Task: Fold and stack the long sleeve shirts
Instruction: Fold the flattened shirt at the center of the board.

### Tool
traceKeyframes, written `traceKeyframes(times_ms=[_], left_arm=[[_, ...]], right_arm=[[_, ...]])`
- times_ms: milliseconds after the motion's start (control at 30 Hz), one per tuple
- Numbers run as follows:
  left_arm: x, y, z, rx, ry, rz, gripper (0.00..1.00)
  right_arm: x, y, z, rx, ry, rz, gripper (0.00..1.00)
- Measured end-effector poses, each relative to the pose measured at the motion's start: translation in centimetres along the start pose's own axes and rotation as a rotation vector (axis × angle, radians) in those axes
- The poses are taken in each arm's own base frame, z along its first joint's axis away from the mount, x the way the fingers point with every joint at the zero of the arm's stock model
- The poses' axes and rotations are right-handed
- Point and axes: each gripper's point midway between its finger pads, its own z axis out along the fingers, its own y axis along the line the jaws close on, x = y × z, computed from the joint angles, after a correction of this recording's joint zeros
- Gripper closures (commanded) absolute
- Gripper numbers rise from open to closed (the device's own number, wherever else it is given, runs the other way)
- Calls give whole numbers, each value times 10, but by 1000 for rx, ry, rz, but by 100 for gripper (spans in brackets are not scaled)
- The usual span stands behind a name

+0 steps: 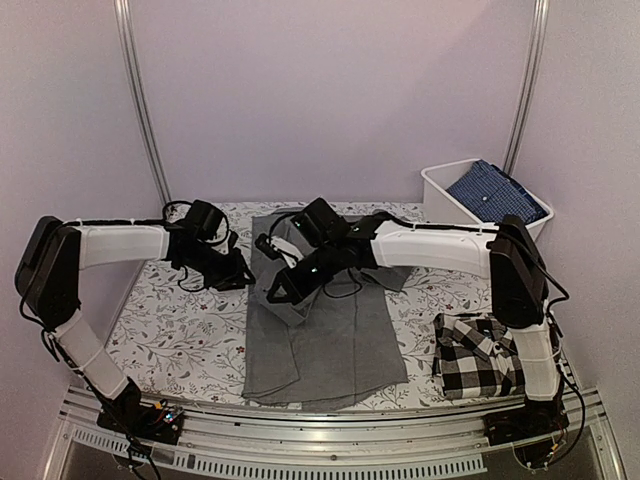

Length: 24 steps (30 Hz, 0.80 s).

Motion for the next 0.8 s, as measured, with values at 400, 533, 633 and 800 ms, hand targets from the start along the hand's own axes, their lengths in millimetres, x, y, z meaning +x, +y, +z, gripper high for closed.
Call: traceKeyframes(times_ms=[400,533,633,800], left_arm=[[7,5,5,7,10,-2,71],[9,6,6,10,14,-3,71],[8,7,6,11,12,-3,71],[8,8,7,13,11,-3,71]], right_arm=[[20,14,12,-28,48,43,100],[22,20,15,-35,54,44,100],[25,25,18,-40,64,43,100],[34,28,27,-45,85,44,100]])
